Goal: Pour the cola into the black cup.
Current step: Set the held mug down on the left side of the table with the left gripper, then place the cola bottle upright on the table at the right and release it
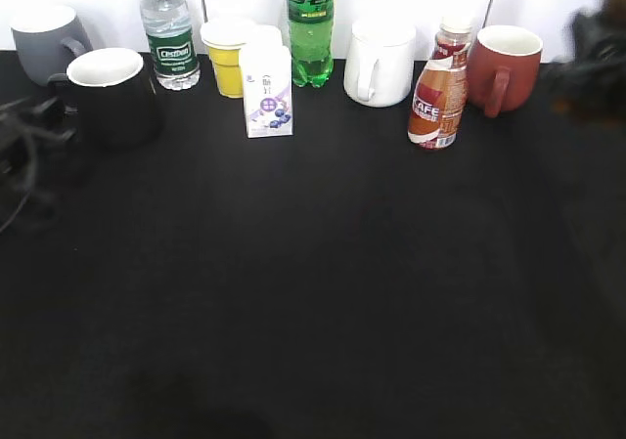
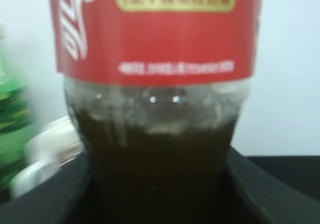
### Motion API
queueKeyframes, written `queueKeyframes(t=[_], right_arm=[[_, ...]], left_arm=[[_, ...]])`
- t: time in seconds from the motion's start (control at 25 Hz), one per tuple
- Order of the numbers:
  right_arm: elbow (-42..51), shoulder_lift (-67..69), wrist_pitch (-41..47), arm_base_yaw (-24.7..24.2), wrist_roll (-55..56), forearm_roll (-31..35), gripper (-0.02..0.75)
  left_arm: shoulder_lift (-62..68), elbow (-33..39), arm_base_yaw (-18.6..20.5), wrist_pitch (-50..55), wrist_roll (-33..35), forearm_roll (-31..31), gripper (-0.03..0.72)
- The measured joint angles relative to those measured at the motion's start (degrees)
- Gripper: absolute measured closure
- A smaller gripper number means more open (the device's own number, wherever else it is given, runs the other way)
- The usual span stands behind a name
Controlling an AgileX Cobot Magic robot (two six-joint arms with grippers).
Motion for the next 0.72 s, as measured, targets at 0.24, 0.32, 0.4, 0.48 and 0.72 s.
queueKeyframes(t=[0.24,0.32,0.4,0.48,0.72], right_arm=[[-11.13,14.37,0.00,-16.10,5.13,-14.09,0.345],[-16.85,22.29,0.05,-17.32,5.43,-17.24,0.344],[-21.80,28.31,0.05,-18.45,6.40,-19.12,0.344],[-25.15,32.37,0.05,-19.51,7.25,-20.02,0.344],[-30.50,38.93,0.05,-19.78,7.61,-20.41,0.346]], left_arm=[[-16.40,10.04,-0.99,6.57,-0.05,-0.06,0.407],[-19.11,10.04,-3.82,7.71,-0.05,-0.06,0.407],[-20.00,10.05,-6.33,10.40,-0.05,-0.06,0.407],[-19.99,10.05,-6.81,11.04,-0.05,-0.06,0.407],[-19.99,10.05,-6.81,11.04,-0.05,-0.06,0.407]])
